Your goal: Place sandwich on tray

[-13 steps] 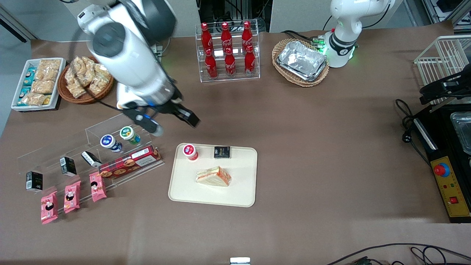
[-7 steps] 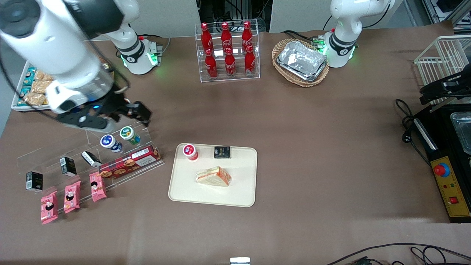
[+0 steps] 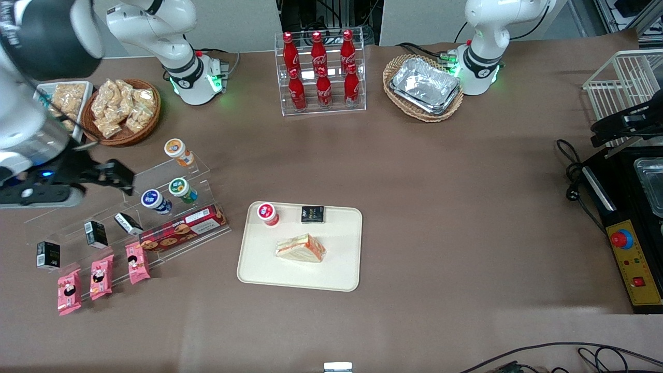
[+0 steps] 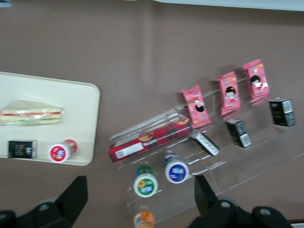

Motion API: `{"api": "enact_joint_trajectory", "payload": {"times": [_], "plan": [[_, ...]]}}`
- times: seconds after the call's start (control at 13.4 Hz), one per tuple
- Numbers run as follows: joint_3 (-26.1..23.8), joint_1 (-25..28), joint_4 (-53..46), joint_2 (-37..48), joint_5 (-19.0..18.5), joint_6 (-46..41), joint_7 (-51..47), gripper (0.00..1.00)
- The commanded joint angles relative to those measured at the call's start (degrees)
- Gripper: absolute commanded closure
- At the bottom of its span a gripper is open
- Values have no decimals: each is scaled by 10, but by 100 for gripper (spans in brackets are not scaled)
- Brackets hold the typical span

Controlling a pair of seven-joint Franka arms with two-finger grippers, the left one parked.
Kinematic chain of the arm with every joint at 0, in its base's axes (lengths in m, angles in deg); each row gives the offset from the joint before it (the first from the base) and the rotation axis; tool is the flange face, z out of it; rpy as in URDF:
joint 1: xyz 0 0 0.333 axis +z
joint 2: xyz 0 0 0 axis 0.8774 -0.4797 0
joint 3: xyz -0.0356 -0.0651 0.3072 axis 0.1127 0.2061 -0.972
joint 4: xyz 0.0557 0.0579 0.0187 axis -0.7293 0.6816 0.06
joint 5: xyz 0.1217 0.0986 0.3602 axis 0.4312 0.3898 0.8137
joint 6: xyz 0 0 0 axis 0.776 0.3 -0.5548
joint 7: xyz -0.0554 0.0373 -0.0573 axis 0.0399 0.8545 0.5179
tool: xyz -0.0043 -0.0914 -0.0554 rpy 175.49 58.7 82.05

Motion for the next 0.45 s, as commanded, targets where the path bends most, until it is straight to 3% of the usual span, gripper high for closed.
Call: {"api": "enact_joint_trajectory", "payload": {"times": [0.0, 0.37], "plan": [[26, -11, 12, 12, -8, 11, 33, 0], [27, -38, 12, 6, -8, 20, 33, 0]]}}
